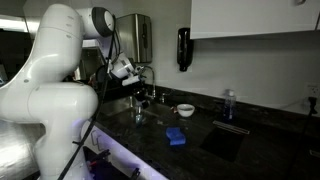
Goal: Pour out the water in the flask and put it on the counter.
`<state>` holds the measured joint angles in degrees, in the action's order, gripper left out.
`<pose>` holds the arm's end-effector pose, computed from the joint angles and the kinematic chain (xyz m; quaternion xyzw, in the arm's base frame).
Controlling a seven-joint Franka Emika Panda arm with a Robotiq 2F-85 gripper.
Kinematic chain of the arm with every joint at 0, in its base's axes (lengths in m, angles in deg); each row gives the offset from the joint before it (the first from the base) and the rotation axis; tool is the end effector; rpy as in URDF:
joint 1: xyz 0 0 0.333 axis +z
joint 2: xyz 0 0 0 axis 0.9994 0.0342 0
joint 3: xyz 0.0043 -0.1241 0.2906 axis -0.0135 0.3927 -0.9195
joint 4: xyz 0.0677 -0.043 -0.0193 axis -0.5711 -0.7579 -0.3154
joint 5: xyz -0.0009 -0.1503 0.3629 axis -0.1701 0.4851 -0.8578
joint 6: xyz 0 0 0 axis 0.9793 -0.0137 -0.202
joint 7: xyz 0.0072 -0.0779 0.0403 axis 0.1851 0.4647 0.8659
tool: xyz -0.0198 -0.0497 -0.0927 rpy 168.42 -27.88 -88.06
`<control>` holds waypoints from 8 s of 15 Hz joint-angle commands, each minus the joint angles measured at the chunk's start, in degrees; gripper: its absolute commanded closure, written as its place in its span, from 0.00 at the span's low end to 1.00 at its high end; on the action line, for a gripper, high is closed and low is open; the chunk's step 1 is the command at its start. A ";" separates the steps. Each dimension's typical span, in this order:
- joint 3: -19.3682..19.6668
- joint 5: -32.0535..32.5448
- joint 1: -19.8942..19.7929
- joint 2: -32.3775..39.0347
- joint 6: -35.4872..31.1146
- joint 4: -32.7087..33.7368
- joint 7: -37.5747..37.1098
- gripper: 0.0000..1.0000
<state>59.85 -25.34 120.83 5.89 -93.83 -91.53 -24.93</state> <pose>0.6019 0.3221 0.3014 0.9350 0.2350 0.2353 0.1234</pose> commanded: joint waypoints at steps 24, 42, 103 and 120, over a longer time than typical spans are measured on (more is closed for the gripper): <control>-9.46 26.75 -5.93 -10.91 2.17 -11.49 -14.53 0.98; -12.29 37.95 -9.43 -11.29 6.84 -11.93 -22.07 0.98; -6.08 -29.10 -26.49 -21.21 17.11 -11.00 13.68 0.98; -3.32 -22.69 -33.70 -36.82 15.65 -29.65 -1.67 0.98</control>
<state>57.52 -48.59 88.85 -26.52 -75.52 -116.14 -25.12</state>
